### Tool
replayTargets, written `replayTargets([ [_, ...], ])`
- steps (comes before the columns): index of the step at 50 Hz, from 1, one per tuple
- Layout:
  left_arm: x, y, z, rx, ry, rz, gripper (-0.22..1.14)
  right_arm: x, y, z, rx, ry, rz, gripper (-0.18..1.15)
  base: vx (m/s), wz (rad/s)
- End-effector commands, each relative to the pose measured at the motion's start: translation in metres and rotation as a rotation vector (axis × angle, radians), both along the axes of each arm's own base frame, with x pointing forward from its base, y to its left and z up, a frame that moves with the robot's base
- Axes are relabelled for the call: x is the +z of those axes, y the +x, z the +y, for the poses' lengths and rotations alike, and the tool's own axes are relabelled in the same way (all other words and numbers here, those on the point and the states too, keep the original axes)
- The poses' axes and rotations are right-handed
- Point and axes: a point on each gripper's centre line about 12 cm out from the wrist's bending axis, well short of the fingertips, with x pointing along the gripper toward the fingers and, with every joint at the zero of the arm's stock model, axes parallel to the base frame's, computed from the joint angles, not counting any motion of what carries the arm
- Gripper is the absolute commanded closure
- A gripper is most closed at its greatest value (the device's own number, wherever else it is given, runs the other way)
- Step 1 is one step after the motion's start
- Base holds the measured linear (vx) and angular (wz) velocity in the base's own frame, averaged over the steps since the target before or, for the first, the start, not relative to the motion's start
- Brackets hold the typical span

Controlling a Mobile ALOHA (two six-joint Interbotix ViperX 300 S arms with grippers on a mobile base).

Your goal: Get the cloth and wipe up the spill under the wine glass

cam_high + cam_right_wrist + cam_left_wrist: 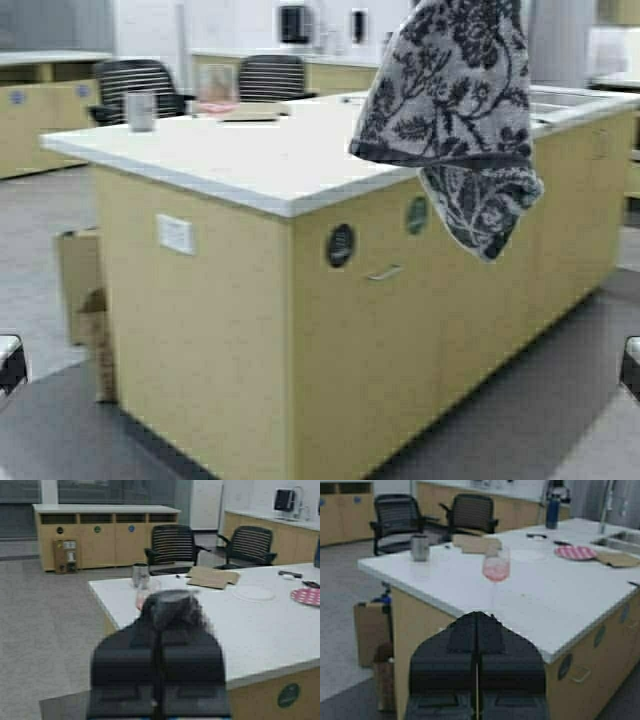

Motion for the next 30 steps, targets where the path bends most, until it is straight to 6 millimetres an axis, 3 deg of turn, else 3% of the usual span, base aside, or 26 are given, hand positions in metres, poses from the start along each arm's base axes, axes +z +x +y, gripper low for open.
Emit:
replayTargets([
  [1, 0.008, 0.001, 0.000, 0.002, -0.003, -0.023, 0.89, 0.010, -0.001, 0.000, 0.004, 0.023, -0.030, 0.90, 0.11, 0.34],
  [17, 0.003, 0.009, 0.000, 0.003, 0.003, 0.001, 0.89, 0.010, 0.002, 0.001, 0.001, 0.014, -0.031, 0.90, 0.12, 0.32],
  [30, -0.004, 0.037, -0.003, -0.012, 0.019, 0.052, 0.89, 0.005, 0.003, 0.002, 0.001, 0.009, -0.016, 0.90, 0.16, 0.22],
])
